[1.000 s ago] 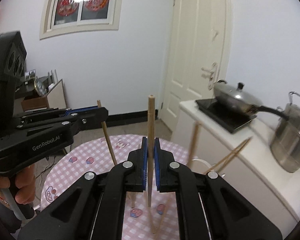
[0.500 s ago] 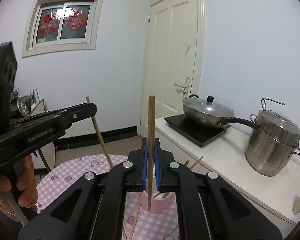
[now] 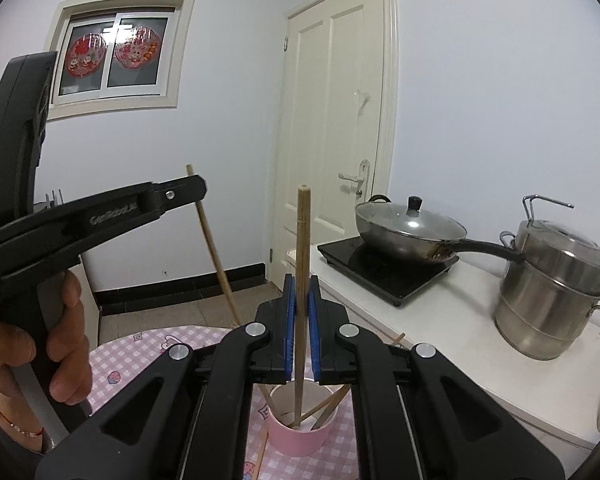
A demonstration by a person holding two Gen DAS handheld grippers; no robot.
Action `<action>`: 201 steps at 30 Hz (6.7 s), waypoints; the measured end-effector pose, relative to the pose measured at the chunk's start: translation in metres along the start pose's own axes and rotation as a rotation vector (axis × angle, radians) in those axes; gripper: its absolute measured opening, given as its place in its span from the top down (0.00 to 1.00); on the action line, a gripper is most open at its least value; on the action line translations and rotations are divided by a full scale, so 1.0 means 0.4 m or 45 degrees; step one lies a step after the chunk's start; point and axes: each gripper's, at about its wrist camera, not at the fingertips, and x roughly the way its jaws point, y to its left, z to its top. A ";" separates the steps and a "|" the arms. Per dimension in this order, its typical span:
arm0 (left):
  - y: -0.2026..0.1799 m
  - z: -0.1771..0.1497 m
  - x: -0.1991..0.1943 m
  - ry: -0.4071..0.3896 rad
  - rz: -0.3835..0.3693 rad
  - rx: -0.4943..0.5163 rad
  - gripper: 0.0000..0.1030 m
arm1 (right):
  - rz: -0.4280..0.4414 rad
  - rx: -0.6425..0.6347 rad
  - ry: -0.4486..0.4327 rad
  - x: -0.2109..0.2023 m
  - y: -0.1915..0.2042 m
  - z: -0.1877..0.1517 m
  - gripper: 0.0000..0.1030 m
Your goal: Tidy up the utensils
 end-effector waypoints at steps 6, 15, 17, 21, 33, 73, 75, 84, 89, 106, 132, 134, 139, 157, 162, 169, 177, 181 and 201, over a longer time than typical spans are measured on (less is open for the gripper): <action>0.010 -0.058 0.064 0.090 -0.037 -0.021 0.95 | 0.009 0.007 0.033 0.028 -0.006 -0.030 0.95; 0.008 -0.124 0.120 0.213 -0.041 0.028 0.95 | 0.013 0.017 0.081 0.046 -0.008 -0.068 0.95; 0.006 -0.138 0.122 0.233 -0.051 0.043 0.95 | 0.010 0.020 0.093 0.052 -0.007 -0.076 0.95; 0.003 -0.141 0.114 0.243 -0.054 0.066 0.95 | -0.001 0.023 0.110 0.059 -0.005 -0.085 0.95; -0.007 -0.138 0.113 0.297 -0.065 0.110 0.94 | -0.011 0.048 0.143 0.081 -0.014 -0.105 0.95; 0.002 -0.145 -0.200 0.208 0.044 0.217 0.39 | -0.010 0.016 0.003 -0.123 0.085 -0.091 0.57; 0.011 -0.154 -0.224 0.204 0.060 0.231 0.39 | -0.018 0.005 -0.014 -0.132 0.097 -0.094 0.54; 0.069 -0.188 -0.301 0.145 0.116 0.238 0.31 | -0.044 -0.062 -0.099 -0.148 0.165 -0.119 0.47; 0.117 -0.227 -0.310 0.173 0.155 0.234 0.28 | -0.006 -0.097 -0.071 -0.123 0.212 -0.154 0.43; 0.320 -0.406 -0.144 0.571 0.214 0.028 0.28 | 0.081 -0.105 0.233 0.073 0.255 -0.311 0.43; 0.407 -0.471 0.032 0.788 0.332 -0.022 0.28 | 0.155 -0.191 0.671 0.382 0.270 -0.414 0.72; 0.407 -0.474 0.054 0.806 0.332 -0.020 0.28 | 0.168 -0.191 0.708 0.405 0.271 -0.417 0.73; 0.402 -0.474 0.111 0.848 0.330 -0.015 0.28 | 0.153 -0.171 0.727 0.427 0.258 -0.427 0.94; 0.426 -0.482 0.339 1.002 0.484 -0.050 0.60 | 0.094 -0.125 0.682 0.452 0.229 -0.418 0.94; 0.407 -0.486 0.363 1.013 0.512 0.029 0.66 | 0.106 -0.124 0.686 0.451 0.236 -0.417 0.94; 0.407 -0.484 0.363 0.992 0.457 0.034 0.89 | 0.132 -0.108 0.679 0.450 0.236 -0.418 0.94; 0.430 -0.408 0.217 0.811 0.410 -0.054 0.93 | 0.194 -0.082 0.601 0.402 0.254 -0.380 0.94; 0.418 -0.350 0.132 0.694 0.374 -0.053 0.93 | 0.241 -0.051 0.535 0.359 0.265 -0.342 0.94; 0.242 -0.213 -0.178 0.355 0.160 0.030 0.94 | 0.301 -0.062 0.253 0.077 0.288 -0.178 0.96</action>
